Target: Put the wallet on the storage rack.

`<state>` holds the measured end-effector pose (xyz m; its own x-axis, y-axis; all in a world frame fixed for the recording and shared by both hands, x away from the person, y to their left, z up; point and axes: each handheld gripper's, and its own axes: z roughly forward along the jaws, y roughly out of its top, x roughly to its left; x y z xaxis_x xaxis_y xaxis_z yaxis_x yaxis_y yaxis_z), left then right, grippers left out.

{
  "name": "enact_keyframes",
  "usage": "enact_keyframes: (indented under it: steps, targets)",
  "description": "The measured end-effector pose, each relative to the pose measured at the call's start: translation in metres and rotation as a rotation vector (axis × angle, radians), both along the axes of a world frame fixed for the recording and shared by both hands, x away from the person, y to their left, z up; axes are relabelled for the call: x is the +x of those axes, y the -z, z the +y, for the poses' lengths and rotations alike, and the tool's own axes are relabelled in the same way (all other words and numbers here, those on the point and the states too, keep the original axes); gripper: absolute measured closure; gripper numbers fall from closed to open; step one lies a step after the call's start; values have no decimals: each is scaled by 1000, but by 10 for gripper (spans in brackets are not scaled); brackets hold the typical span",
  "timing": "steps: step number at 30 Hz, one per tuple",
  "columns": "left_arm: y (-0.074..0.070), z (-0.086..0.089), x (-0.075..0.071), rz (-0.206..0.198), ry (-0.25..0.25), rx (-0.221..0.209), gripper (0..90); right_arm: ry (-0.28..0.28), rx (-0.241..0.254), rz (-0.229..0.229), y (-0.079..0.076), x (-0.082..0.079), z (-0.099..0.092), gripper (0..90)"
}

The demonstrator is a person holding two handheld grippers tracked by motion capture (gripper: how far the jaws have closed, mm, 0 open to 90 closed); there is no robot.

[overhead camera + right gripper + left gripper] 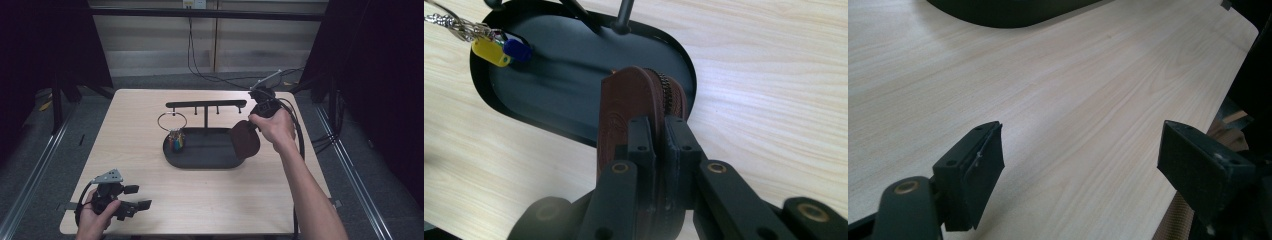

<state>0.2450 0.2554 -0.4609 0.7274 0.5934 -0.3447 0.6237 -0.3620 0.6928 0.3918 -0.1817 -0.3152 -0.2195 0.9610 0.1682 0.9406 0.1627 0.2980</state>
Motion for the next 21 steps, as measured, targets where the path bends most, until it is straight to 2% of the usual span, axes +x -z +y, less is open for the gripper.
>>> enact_keyframes:
  steps: [5, 6, 8, 16, 21]
  targets:
    - [0, 0, 0, 4, -1, -1, 179, -4, 31, -4, 4, 4, 0, 836]
    - [0, -1, 0, 0, 3, 0, 179, 1, 64, -10, 4, 6, -1, 836]
    - [-1, -1, -1, -2, 5, 0, 179, 7, 88, -17, 5, 8, -2, 837]
    - [-1, 0, -1, -4, 11, -1, 179, 43, 141, -30, 14, 15, -7, 837]
    - [-1, 1, -1, -3, 6, -6, 179, 40, 163, -29, 22, 19, -5, 840]
